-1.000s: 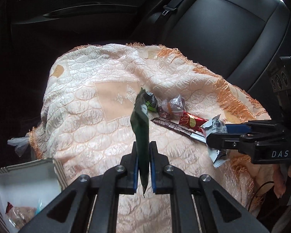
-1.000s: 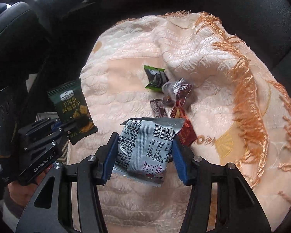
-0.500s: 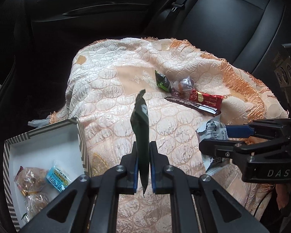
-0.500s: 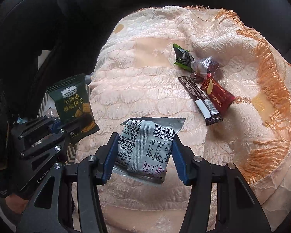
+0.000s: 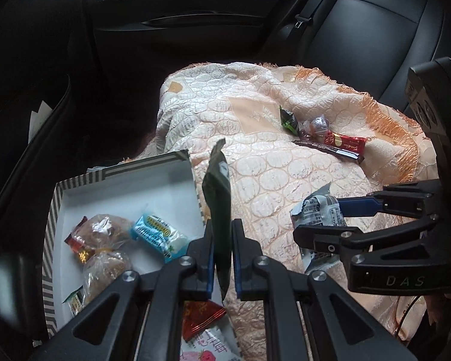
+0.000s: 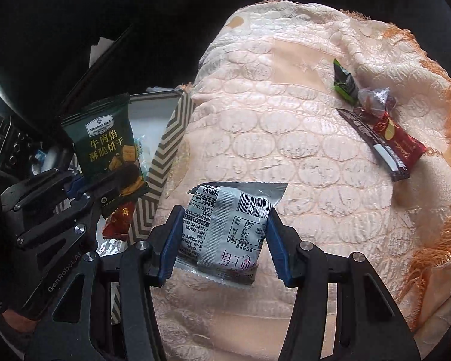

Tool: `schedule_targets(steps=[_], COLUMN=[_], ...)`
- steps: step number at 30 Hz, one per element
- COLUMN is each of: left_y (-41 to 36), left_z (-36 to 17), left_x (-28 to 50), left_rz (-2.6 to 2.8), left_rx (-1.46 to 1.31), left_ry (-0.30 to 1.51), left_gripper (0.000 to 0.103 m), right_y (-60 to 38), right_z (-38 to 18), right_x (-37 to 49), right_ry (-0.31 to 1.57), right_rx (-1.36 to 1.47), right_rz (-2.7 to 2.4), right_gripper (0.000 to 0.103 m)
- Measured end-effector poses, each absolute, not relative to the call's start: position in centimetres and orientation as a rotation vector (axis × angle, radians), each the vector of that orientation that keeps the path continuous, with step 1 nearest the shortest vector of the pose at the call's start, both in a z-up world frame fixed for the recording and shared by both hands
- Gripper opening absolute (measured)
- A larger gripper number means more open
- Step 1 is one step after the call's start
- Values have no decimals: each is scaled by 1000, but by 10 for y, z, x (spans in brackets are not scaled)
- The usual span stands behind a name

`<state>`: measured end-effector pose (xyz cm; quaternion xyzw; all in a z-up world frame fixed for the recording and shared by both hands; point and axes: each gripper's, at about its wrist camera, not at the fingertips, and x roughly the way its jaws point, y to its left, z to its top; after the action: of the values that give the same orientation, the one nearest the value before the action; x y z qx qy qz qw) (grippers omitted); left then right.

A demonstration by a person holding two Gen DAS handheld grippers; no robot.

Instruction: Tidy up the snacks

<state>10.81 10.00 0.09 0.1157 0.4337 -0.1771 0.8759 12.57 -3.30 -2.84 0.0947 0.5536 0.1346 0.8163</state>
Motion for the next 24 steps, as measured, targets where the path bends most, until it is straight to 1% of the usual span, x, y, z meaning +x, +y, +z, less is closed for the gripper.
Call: schedule_targets(steps=[17,24], left_y=[181,195], left_z=[-13,-26], left_x=[83,85], left_rz=[-265,-213], left_rx=[201,190], left_ry=[949,973], left_gripper=[11,11], right_y=[65,105], right_z=[-18,-31], right_x=[167,189], right_ry=[1139,1153], right_rx=[46,-6], right_rz=[453,491], right_gripper=[53,53])
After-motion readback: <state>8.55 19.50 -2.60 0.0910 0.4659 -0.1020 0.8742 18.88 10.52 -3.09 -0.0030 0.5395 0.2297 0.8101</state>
